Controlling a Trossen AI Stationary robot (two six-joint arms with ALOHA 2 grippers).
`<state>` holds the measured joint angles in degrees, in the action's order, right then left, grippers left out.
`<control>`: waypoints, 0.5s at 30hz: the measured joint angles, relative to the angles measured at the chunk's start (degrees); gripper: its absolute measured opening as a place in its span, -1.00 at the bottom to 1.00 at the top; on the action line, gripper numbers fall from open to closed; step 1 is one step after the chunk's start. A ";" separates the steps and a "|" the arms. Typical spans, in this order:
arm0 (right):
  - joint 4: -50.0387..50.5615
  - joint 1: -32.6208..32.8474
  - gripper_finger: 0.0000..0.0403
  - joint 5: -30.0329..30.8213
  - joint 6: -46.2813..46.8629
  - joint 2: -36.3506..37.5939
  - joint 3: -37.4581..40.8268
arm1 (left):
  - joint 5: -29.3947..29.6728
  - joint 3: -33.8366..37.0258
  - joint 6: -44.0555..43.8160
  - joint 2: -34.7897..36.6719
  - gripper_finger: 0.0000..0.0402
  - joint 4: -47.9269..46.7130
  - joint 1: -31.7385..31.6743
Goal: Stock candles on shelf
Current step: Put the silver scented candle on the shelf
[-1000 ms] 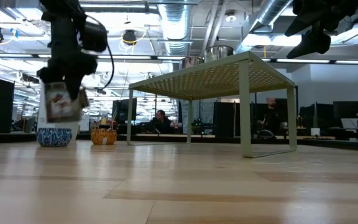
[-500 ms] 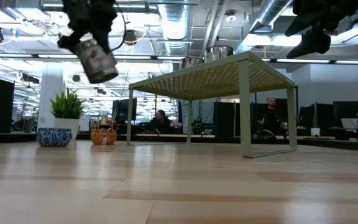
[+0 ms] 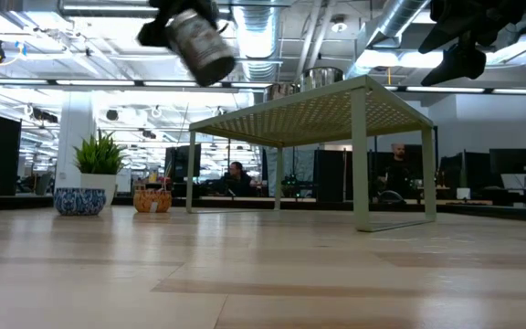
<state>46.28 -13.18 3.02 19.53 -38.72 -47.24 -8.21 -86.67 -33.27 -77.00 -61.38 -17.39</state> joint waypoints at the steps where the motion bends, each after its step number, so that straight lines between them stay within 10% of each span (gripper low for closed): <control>1: 0.00 -0.01 0.94 0.01 0.00 0.00 0.00 | -0.01 -1.12 -0.17 -1.10 0.78 0.73 1.02; 15: 0.00 -0.01 0.94 -0.07 -0.02 -0.01 0.00 | -0.10 -11.91 -2.25 -15.10 0.77 4.37 8.71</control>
<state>46.28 -13.19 2.95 19.51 -38.73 -47.24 -8.30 -98.57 -35.52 -92.10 -57.00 -8.67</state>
